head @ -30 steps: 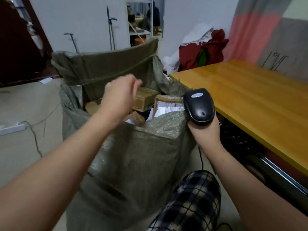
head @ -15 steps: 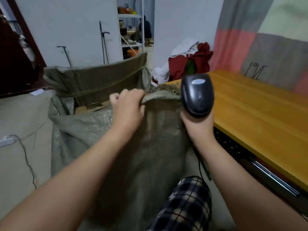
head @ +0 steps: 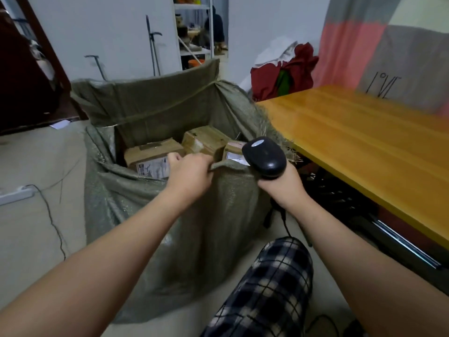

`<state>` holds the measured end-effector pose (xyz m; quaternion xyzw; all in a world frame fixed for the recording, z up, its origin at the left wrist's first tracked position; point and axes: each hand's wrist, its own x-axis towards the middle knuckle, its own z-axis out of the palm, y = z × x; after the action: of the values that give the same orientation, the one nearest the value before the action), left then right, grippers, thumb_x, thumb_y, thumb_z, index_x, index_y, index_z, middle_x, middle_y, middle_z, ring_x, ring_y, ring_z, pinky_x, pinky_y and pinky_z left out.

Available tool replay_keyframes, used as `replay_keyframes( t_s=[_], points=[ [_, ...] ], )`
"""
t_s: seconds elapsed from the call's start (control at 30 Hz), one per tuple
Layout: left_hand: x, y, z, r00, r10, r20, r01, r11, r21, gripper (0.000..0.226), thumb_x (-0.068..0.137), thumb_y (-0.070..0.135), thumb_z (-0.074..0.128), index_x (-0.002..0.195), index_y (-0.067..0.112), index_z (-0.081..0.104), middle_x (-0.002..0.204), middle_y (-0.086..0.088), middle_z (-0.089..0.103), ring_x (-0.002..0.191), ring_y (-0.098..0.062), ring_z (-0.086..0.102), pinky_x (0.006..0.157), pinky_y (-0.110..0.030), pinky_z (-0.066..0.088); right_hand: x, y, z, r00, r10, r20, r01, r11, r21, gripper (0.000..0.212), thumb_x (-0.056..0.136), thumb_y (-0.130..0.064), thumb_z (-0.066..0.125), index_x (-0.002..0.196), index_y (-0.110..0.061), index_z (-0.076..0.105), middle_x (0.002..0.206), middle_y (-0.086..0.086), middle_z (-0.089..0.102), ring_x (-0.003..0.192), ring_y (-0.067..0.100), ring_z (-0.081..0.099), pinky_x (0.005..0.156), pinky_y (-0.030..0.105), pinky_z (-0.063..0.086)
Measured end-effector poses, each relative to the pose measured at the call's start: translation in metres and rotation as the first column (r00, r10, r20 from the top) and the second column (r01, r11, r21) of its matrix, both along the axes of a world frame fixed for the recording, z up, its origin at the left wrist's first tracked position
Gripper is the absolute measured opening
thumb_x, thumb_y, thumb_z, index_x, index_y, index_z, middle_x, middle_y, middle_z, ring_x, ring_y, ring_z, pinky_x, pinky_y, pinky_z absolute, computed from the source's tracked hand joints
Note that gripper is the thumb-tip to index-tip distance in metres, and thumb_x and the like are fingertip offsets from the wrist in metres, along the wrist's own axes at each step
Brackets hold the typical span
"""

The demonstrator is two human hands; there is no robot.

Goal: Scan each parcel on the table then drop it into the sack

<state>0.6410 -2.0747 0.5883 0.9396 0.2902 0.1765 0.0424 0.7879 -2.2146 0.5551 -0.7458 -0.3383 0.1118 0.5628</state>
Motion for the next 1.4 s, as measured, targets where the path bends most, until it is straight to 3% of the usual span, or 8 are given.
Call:
replay_keyframes(
  t_s=[0.27,0.37,0.43,0.53,0.7,0.93,1.2,1.4],
  points=[
    [0.016,-0.013,-0.021,0.991,-0.091,-0.101,0.091,0.996,-0.006,0.025,0.090,0.050,0.056,0.100,0.028,0.057,0.101,0.005,0.065,0.104,-0.021,0.056,0.092,-0.041,0.024,0.020,-0.029,-0.020,0.984,-0.162,-0.079,0.155,0.983,-0.095,0.056,0.072,0.001,0.075,0.124,-0.009,0.057,0.111,0.003,0.062,0.104,0.015,0.056,0.085,0.025,0.041],
    [0.041,-0.026,-0.017,0.990,-0.138,-0.038,0.139,0.990,0.025,0.032,0.089,0.056,0.054,0.102,0.027,0.058,0.101,0.006,0.065,0.104,-0.020,0.056,0.089,-0.040,0.024,0.048,-0.071,-0.007,0.949,-0.297,-0.105,0.287,0.953,-0.094,0.066,0.064,-0.029,0.087,0.121,-0.015,0.055,0.113,0.000,0.063,0.097,0.017,0.061,0.082,0.030,0.048],
    [0.066,-0.041,-0.011,0.980,-0.197,0.006,0.196,0.979,0.055,0.030,0.090,0.054,0.052,0.103,0.027,0.058,0.099,0.006,0.066,0.103,-0.020,0.057,0.085,-0.038,0.023,0.068,-0.108,0.003,0.921,-0.347,-0.175,0.331,0.936,-0.116,0.076,0.058,-0.044,0.088,0.120,-0.016,0.055,0.107,0.008,0.067,0.077,0.023,0.068,0.066,0.036,0.057],
    [0.114,-0.076,0.001,0.946,-0.323,0.020,0.321,0.944,0.073,0.025,0.093,0.049,0.050,0.103,0.027,0.057,0.096,0.005,0.066,0.101,-0.022,0.058,0.081,-0.038,0.023,0.086,-0.166,0.021,0.867,-0.429,-0.253,0.409,0.903,-0.130,0.049,0.076,-0.028,0.081,0.113,-0.007,0.057,0.087,0.014,0.067,0.050,0.018,0.064,0.046,0.027,0.051],
    [0.199,-0.153,0.016,0.846,-0.533,0.014,0.532,0.846,0.041,0.026,0.097,0.047,0.046,0.110,0.026,0.056,0.098,0.006,0.065,0.101,-0.022,0.056,0.087,-0.038,0.024,0.115,-0.269,0.044,0.689,-0.638,-0.342,0.645,0.756,-0.110,0.030,0.084,-0.039,0.072,0.097,-0.013,0.061,0.091,0.016,0.069,0.079,0.030,0.067,0.076,0.044,0.057],
    [0.312,-0.255,0.007,0.663,-0.749,-0.010,0.749,0.663,-0.012,0.023,0.096,0.039,0.051,0.107,0.020,0.058,0.107,-0.002,0.066,0.106,-0.026,0.055,0.087,-0.036,0.035,0.164,-0.395,0.043,0.389,-0.905,-0.170,0.839,0.424,-0.340,0.045,0.089,-0.059,0.052,0.100,-0.016,0.057,0.110,0.011,0.063,0.101,0.032,0.059,0.093,0.045,0.049],
    [0.369,-0.303,0.003,0.562,-0.827,-0.035,0.827,0.562,-0.020,0.023,0.096,0.035,0.051,0.107,0.017,0.060,0.109,-0.007,0.065,0.107,-0.029,0.054,0.084,-0.035,0.039,0.210,-0.408,0.037,0.363,-0.916,-0.169,0.813,0.400,-0.423,0.071,0.084,-0.072,0.047,0.114,-0.008,0.056,0.109,0.010,0.059,0.097,0.030,0.056,0.093,0.043,0.048],
    [0.368,-0.303,0.006,0.538,-0.839,-0.083,0.841,0.541,-0.023,0.024,0.096,0.036,0.050,0.109,0.017,0.058,0.111,-0.007,0.064,0.108,-0.029,0.053,0.085,-0.036,0.039,0.210,-0.404,0.028,0.283,-0.926,0.250,0.726,0.037,-0.687,0.079,0.085,-0.078,0.030,0.114,-0.009,0.054,0.086,0.006,0.060,0.090,0.030,0.054,0.109,0.048,0.027]
  ],
)
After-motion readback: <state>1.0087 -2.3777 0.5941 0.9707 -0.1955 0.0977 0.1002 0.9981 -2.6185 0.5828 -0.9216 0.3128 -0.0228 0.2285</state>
